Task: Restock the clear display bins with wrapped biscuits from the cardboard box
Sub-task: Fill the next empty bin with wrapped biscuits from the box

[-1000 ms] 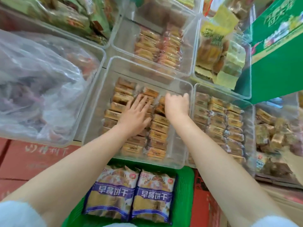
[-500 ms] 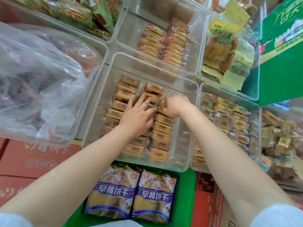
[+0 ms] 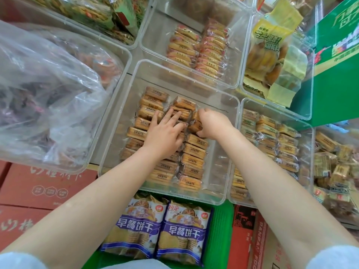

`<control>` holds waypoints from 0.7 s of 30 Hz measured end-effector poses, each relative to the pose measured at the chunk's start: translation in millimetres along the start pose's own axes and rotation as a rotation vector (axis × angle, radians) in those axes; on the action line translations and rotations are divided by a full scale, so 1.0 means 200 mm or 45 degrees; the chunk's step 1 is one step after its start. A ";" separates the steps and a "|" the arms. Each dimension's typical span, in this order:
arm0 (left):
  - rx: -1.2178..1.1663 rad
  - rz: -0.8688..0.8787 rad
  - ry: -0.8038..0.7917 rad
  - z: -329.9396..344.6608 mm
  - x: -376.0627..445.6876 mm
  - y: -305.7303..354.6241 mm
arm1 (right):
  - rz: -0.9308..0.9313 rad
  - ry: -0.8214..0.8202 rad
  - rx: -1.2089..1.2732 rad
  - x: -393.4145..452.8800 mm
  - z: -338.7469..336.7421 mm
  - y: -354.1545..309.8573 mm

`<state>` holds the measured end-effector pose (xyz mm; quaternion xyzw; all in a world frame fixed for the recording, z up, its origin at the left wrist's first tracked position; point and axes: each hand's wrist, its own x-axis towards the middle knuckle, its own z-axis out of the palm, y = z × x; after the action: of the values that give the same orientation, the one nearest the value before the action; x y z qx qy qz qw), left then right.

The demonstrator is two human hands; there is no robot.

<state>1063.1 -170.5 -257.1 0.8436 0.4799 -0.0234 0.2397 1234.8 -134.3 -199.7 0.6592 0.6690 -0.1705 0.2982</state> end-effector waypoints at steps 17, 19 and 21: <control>-0.006 -0.004 -0.020 0.00 0.00 0.01 | -0.051 -0.172 0.180 -0.04 -0.03 0.02; 0.027 0.001 -0.028 0.01 -0.01 0.02 | -0.019 -0.126 0.204 -0.04 -0.01 0.01; 0.066 0.007 -0.032 0.02 -0.01 0.03 | 0.018 -0.093 0.262 -0.03 0.02 0.00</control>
<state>1067.4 -177.0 -257.1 0.8505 0.4738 -0.0459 0.2238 1235.1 -141.5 -198.6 0.6843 0.6321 -0.2599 0.2543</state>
